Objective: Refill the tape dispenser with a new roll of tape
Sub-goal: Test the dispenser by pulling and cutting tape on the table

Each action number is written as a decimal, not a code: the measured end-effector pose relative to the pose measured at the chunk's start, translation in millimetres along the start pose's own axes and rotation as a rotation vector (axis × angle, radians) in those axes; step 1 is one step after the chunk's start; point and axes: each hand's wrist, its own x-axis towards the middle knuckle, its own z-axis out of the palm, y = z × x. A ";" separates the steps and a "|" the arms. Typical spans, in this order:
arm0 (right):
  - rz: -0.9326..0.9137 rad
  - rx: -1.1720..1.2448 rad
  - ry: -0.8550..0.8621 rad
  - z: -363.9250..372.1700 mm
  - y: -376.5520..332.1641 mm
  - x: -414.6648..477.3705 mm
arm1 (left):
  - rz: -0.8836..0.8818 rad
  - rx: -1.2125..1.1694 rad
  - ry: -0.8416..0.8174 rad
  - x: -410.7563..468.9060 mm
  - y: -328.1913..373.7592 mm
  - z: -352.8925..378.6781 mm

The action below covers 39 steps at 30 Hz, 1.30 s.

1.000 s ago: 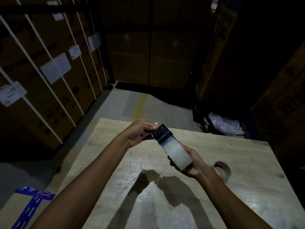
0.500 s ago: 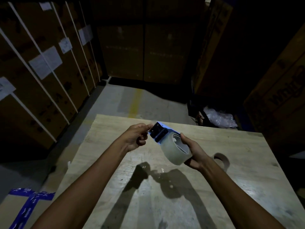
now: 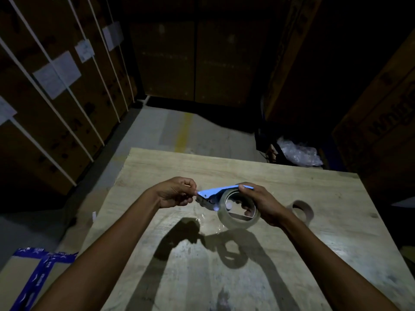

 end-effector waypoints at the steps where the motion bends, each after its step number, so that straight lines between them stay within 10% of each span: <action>1: -0.014 -0.020 -0.003 -0.5 1.0 0.4 | -0.015 -0.013 0.010 2.0 -4.8 -0.4; 24: -0.486 -0.955 -0.069 -19.4 52.0 19.5 | -0.183 -0.372 0.179 38.9 -80.6 9.6; 39: -0.377 -1.149 -0.301 12.7 88.4 3.3 | 0.118 0.527 0.532 46.5 -169.4 40.8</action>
